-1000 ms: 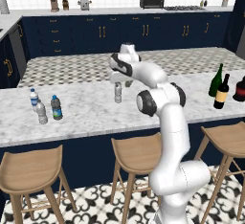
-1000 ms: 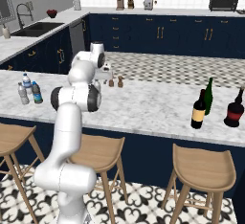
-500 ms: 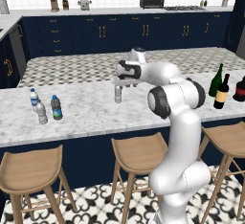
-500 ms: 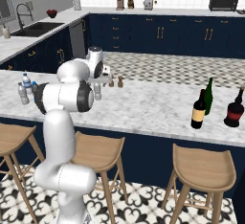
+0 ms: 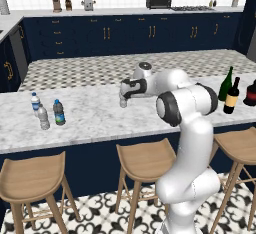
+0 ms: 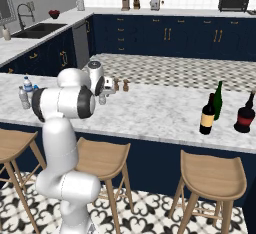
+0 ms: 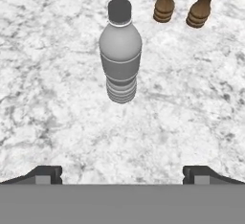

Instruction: Move the plastic bottles in the middle to the plastics group, and the glass bottles in the middle to the glass group.

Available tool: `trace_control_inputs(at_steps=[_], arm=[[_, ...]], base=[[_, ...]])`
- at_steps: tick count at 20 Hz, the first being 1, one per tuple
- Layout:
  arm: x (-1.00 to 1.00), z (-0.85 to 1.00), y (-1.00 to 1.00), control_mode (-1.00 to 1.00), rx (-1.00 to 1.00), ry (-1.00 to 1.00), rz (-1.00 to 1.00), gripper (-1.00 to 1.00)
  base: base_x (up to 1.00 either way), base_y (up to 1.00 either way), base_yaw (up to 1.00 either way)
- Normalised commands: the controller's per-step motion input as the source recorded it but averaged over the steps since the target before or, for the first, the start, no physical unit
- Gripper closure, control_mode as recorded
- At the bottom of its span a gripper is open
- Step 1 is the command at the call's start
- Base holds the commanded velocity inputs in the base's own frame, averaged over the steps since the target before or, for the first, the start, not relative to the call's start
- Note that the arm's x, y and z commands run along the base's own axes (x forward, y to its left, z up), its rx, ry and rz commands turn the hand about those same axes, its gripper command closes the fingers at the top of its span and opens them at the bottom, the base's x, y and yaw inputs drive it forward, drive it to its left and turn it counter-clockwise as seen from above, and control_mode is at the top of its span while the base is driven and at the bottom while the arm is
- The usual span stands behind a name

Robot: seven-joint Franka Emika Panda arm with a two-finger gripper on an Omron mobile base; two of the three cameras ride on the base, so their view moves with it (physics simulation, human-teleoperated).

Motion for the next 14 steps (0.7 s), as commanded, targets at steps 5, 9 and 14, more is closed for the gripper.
trace_control_inputs(at_steps=[5, 9, 14], arm=[[0.35, 0.00, 0.00, -1.00, 0.00, 0.03, 0.00, -1.00], [0.26, 0.00, 0.09, -1.00, 0.00, 0.00, 0.00, -1.00], [0.05, -0.04, 0.04, -1.00, 0.00, 0.00, 0.00, -1.00]], base=[[0.00, 0.00, 0.00], [0.00, 0.00, 0.00], [0.00, 0.00, 0.00]])
